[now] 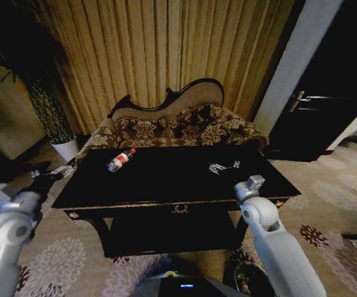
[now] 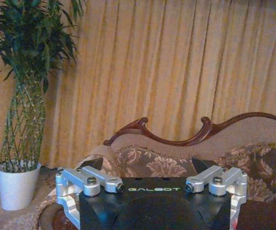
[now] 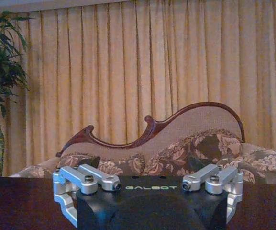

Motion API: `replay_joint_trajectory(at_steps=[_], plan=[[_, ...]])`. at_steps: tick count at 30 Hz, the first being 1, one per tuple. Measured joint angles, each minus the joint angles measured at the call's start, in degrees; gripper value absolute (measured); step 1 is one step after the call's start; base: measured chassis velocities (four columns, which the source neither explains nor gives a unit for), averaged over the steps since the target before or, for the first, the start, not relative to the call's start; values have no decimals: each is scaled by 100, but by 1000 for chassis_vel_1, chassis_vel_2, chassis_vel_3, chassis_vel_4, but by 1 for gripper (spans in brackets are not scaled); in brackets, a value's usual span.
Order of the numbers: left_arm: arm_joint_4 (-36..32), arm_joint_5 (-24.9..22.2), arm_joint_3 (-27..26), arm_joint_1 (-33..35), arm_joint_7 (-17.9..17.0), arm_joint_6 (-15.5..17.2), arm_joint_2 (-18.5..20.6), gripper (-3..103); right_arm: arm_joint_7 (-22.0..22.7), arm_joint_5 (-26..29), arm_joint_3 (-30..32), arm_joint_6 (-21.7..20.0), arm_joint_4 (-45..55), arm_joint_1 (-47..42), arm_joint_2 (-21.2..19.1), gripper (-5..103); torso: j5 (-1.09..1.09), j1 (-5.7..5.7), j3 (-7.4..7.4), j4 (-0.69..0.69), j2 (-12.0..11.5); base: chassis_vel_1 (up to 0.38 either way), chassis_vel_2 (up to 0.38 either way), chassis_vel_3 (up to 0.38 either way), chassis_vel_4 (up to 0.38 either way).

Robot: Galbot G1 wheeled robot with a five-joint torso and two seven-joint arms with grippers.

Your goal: Move to the front of the table and place the trash on the table into the trash bin.

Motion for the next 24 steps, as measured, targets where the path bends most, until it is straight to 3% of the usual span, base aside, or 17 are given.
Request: replay_joint_trajectory(at_steps=[8, 24], plan=[[-25, -89, 246, -217, -64, 107, 165, 100, 0, 119, 22, -30, -9, 73, -75, 100, 1, 0, 0, 4, 0, 0, 0, 0, 0], [-207, -66, 48, -14, 104, 93, 78, 100, 0, 156, 54, -121, 41, 78, -66, 100, 1, 0, 0, 2, 0, 0, 0, 0, 0]])
